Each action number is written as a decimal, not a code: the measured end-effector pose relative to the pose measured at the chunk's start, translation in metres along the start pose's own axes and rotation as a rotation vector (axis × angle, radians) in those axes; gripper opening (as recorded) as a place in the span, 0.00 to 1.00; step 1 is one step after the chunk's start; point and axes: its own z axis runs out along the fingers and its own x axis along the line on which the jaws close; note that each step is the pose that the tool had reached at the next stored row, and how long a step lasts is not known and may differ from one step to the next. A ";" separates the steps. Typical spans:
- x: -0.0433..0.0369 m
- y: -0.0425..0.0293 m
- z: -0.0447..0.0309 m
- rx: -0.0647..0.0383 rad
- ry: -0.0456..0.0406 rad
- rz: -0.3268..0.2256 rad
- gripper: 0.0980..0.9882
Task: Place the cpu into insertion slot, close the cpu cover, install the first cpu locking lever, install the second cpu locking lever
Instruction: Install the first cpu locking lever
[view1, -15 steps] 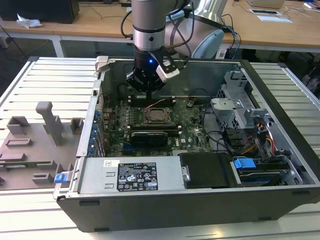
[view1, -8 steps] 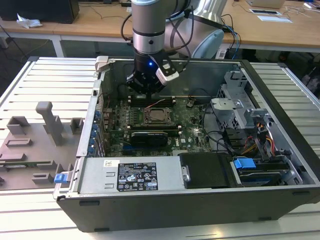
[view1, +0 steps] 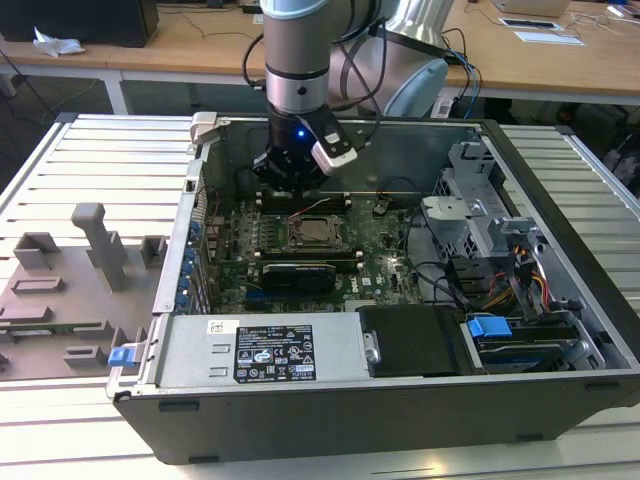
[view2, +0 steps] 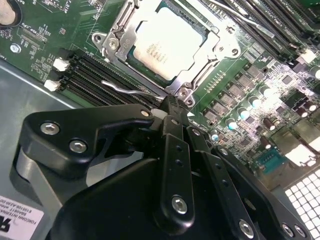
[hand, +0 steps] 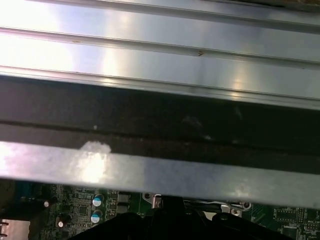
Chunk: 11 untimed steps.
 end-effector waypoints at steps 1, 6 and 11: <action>0.0000 0.0000 0.0008 0.000 0.0000 0.000 0.01; 0.0002 -0.0001 0.0054 0.000 0.0001 0.000 0.01; 0.0003 -0.0001 0.0116 0.000 0.0000 0.000 0.01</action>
